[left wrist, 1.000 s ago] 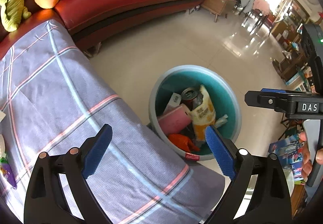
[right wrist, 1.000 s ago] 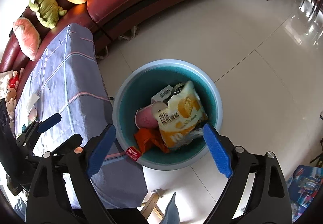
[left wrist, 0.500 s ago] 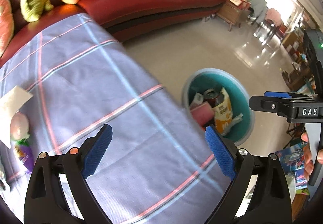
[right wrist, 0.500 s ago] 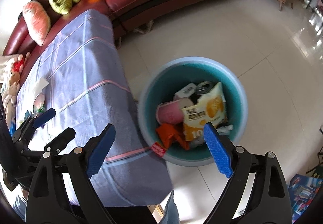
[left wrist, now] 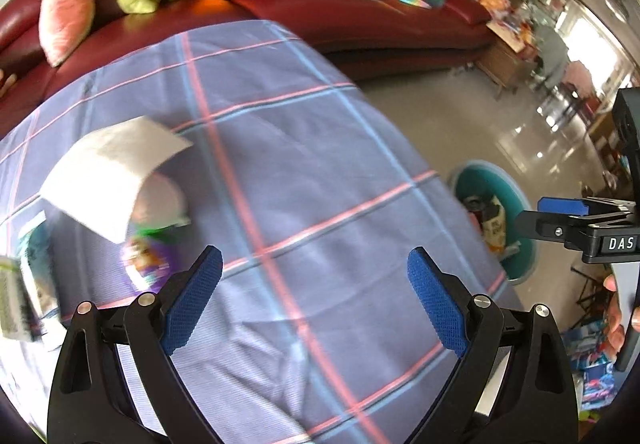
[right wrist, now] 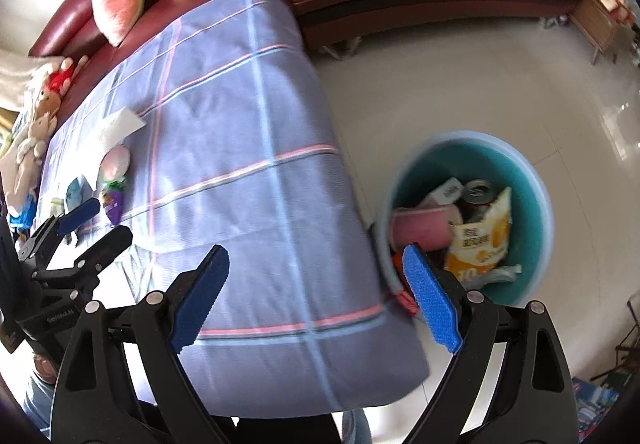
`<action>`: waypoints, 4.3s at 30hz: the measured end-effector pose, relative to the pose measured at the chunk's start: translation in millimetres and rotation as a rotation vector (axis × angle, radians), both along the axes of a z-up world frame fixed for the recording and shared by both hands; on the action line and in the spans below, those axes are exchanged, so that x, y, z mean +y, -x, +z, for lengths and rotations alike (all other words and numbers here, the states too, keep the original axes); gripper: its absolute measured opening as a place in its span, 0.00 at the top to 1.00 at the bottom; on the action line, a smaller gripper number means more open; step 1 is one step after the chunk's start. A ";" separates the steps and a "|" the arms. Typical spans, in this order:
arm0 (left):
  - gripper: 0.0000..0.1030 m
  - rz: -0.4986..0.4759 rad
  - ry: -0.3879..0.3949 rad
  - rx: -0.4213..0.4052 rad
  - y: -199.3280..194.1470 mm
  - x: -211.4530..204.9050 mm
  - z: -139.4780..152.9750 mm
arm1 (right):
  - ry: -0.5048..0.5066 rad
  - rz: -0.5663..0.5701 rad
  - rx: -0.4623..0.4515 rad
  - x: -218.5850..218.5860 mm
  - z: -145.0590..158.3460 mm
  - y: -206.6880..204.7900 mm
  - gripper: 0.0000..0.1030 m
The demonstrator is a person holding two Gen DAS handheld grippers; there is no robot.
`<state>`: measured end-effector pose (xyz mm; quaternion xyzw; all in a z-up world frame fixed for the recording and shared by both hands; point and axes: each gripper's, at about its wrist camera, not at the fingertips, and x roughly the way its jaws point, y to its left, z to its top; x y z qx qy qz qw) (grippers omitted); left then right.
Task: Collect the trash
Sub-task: 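Move both open tools back over the table toward the remaining items, then grasp the white-green bottle with the left tool while the right grasps the blue snack packet, then lift the bottle and blue packet and carry both toward the teal bin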
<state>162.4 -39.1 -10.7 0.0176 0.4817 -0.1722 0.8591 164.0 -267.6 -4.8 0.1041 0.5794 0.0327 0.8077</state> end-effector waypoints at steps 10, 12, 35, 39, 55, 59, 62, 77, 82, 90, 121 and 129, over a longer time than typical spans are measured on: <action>0.09 0.118 -0.027 -0.029 7.2 102.7 8.7 | 0.025 0.151 -0.003 103.3 12.6 -25.5 0.18; 0.09 0.150 -0.036 -0.032 9.7 128.5 10.8 | 0.028 0.199 -0.002 133.3 14.3 -32.2 0.18; 0.33 0.373 -0.052 0.101 -2.6 290.4 -32.2 | -0.018 0.480 0.064 336.8 -0.8 -79.9 0.18; 0.50 0.386 -0.032 0.116 -4.3 297.0 -41.3 | -0.033 0.491 0.085 350.5 -8.0 -86.2 0.18; 0.50 0.450 -0.010 0.095 13.6 328.4 -40.3 | -0.044 0.579 0.147 434.1 -49.1 -110.7 0.39; 0.50 0.453 -0.020 0.094 11.3 328.4 -40.8 | -0.050 0.594 0.152 444.5 -58.5 -112.7 0.59; 0.50 0.457 -0.038 0.084 11.5 326.2 -40.7 | -0.072 0.620 0.141 445.3 -58.8 -107.8 0.77; 0.50 0.394 -0.016 0.045 21.9 273.4 -23.6 | -0.123 0.563 0.040 369.6 -15.7 -75.0 0.82; 0.50 0.338 -0.006 0.014 26.5 239.5 -11.3 | -0.122 0.506 0.034 328.9 -13.3 -66.3 0.82; 0.50 0.263 -0.005 -0.003 30.9 190.4 -3.2 | -0.141 0.405 0.016 260.7 -10.7 -50.2 0.82; 0.50 0.202 -0.007 0.057 50.6 125.7 -16.1 | -0.235 0.252 0.015 151.1 -34.6 -14.7 0.82; 0.50 0.172 -0.018 0.078 55.5 108.4 -25.1 | -0.230 0.247 0.046 147.7 -50.9 -14.0 0.82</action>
